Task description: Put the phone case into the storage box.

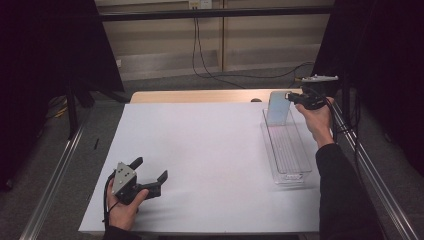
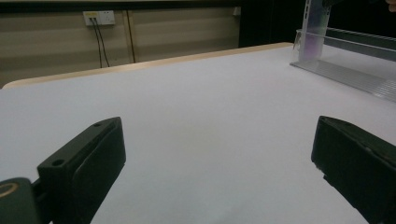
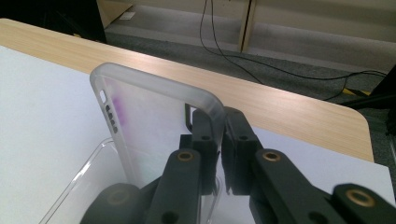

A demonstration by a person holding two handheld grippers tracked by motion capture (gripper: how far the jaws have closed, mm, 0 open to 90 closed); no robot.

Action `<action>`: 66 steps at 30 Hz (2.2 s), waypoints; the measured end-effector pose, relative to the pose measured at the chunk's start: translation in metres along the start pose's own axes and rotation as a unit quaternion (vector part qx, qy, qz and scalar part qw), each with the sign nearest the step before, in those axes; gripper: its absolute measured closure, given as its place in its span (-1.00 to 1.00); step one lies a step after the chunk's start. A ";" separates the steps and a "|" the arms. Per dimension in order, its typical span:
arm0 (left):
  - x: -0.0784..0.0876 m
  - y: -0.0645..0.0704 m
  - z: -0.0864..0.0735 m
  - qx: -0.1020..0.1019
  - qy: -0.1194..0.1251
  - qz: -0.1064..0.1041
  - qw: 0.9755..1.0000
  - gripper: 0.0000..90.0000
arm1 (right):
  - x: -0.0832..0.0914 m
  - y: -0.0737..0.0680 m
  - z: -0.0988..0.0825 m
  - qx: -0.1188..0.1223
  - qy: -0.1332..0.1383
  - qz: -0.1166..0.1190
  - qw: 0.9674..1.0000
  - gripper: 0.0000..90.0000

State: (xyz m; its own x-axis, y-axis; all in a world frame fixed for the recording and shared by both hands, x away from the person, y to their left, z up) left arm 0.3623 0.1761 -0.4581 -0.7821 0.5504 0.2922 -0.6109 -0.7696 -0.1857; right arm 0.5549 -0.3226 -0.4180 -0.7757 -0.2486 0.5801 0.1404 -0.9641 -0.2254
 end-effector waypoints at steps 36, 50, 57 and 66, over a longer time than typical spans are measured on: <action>0.001 -0.002 0.000 0.003 0.001 0.004 1.000 -0.93 | 0.007 0.003 0.001 -0.014 0.014 -0.003 1.000 0.43; 0.004 -0.003 0.000 0.005 0.006 0.012 1.000 -0.93 | 0.019 -0.004 0.003 -0.017 0.024 0.019 0.999 -0.40; 0.005 -0.002 0.001 0.006 0.007 0.009 1.000 -0.93 | 0.020 -0.006 0.003 -0.030 0.024 0.017 0.999 -0.85; 0.006 -0.001 0.002 0.000 0.009 0.009 1.000 -0.93 | 0.026 -0.010 -0.005 -0.029 0.027 0.035 0.999 -0.85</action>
State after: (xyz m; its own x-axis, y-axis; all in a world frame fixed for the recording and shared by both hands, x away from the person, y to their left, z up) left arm 0.3591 0.1794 -0.4540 -0.7953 0.5420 0.2717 -0.5966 -0.7793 -0.1917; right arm 0.5301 -0.3193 -0.4047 -0.7979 -0.3076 0.5185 0.1604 -0.9374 -0.3092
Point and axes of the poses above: each handheld gripper's, and its own axes: x roughly backward along the jaws, z roughly out of its top, y roughly to its right, the point moved 7 cm from there along -x, roughly forward along the jaws, and after that the axes turned 14 degrees about -x, right-handed, at the moved point
